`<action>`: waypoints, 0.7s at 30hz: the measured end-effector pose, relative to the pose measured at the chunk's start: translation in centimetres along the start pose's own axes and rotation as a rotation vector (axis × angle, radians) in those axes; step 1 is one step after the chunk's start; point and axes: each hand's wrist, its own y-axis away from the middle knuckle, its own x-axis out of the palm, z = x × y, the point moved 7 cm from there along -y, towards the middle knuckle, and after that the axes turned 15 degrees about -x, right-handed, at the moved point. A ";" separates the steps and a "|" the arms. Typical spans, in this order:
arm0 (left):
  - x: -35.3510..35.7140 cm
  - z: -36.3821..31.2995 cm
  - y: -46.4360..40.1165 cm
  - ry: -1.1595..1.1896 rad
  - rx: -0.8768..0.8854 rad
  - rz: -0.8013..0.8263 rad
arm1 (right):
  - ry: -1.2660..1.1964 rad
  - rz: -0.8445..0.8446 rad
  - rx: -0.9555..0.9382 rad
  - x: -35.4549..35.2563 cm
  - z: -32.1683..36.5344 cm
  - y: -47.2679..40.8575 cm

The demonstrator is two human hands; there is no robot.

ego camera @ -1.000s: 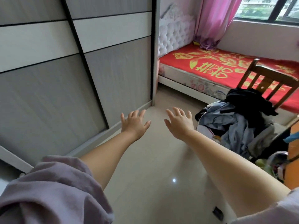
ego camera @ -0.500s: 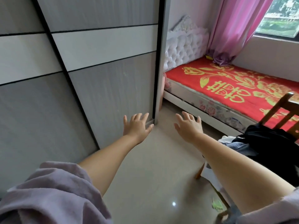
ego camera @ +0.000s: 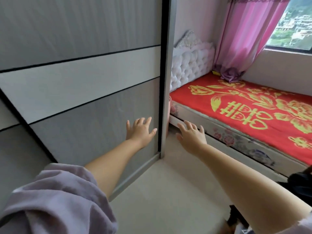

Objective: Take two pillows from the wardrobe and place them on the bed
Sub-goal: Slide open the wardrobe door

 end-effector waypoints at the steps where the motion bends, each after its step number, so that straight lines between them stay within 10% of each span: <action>1: 0.2 -0.7 -1.9 0.000 0.011 0.008 | -0.001 0.005 0.010 0.0 -1.1 -1.3; 21: -0.5 -13.7 -38.1 -0.436 0.388 -0.123 | -0.348 -0.048 -0.012 -0.5 -15.2 -38.9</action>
